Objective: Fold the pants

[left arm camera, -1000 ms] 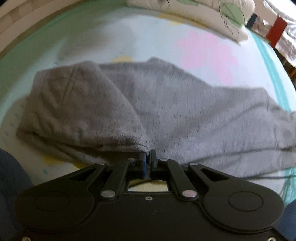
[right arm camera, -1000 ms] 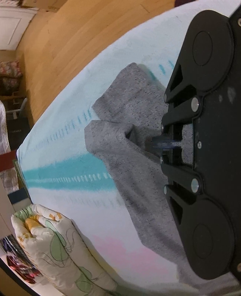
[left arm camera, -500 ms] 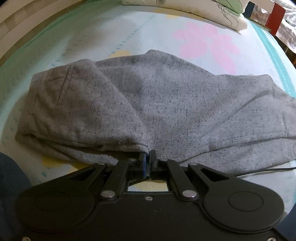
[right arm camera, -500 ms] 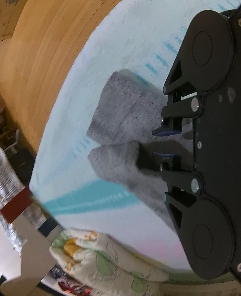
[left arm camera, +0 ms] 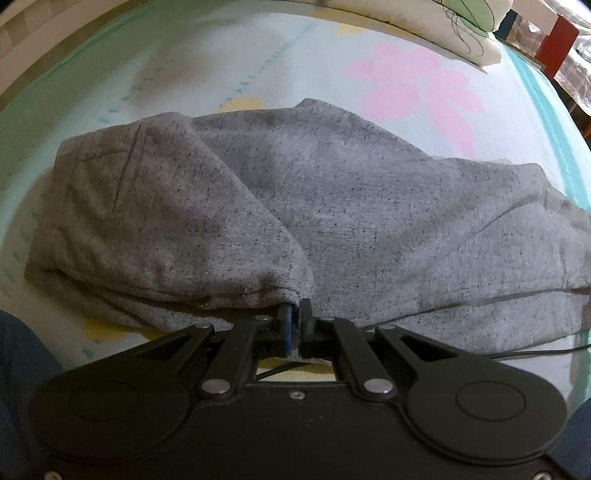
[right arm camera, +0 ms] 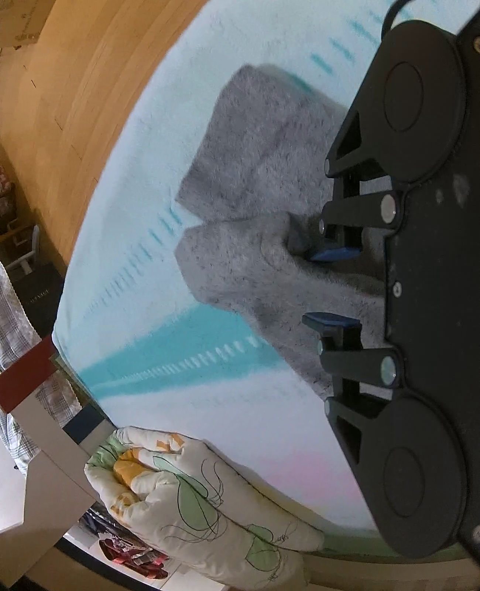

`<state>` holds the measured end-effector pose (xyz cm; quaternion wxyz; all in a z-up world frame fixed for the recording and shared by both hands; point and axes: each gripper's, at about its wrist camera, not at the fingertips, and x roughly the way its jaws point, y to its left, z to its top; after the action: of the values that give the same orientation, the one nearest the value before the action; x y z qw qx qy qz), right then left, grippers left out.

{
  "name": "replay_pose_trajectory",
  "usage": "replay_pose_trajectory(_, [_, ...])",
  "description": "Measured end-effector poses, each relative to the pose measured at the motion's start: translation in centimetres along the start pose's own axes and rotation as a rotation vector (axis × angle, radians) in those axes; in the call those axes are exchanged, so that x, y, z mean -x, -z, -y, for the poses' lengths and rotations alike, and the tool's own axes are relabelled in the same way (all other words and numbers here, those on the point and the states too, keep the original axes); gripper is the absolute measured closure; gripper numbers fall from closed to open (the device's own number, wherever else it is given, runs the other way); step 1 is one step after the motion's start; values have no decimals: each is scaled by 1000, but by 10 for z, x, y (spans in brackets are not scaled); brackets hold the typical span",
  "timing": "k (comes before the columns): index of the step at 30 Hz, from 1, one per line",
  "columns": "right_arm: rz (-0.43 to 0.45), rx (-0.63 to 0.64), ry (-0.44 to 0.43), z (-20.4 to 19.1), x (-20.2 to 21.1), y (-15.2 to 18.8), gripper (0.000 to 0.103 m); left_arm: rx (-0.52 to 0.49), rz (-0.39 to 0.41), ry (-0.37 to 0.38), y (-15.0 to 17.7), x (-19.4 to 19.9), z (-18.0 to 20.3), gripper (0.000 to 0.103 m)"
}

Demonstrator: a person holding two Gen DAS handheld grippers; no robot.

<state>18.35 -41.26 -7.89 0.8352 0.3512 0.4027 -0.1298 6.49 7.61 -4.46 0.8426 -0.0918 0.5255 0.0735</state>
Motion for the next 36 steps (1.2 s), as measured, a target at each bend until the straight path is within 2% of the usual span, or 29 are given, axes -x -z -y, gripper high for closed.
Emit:
replay_pose_trajectory(2, [6,27,-16,-6,-2,-1,82,3,-6,6,-1,0,-2,99])
replay_pose_trajectory(3, [11,52,-27,-10,-2,-1,97,2,-6,7,-2,1,-2,99])
replay_pose_trajectory(4, [17,79,-17,-15,1,-2,99,1,-7,9,-4,1,-3,99])
replay_pose_trajectory(8, [82,206,38,-31,24,-5,99,-12,1,23,-9,9,-4,99])
replay_pose_trajectory(12, [110,275,89,-33,53,-10,99,-32,5,47,-11,18,-4,99])
replay_pose_trajectory(16, [82,294,120,-17,67,-10,100,-57,-16,51,-7,16,-5,99])
replay_pose_trajectory(25, [-25,375,259,7,27,19,100,-79,-90,-2,12,-10,-6,99])
replay_pose_trajectory(28, [-57,433,302,9,13,28,100,-85,-140,-36,18,-21,-9,99])
replay_pose_trajectory(31, [-69,452,314,7,8,30,99,-117,-193,-13,24,-22,-6,98])
replay_pose_trajectory(34, [-73,462,310,4,9,29,99,-225,-120,-4,24,-4,13,97])
replay_pose_trajectory(36, [-70,467,304,4,12,28,99,-286,-42,3,19,8,31,90])
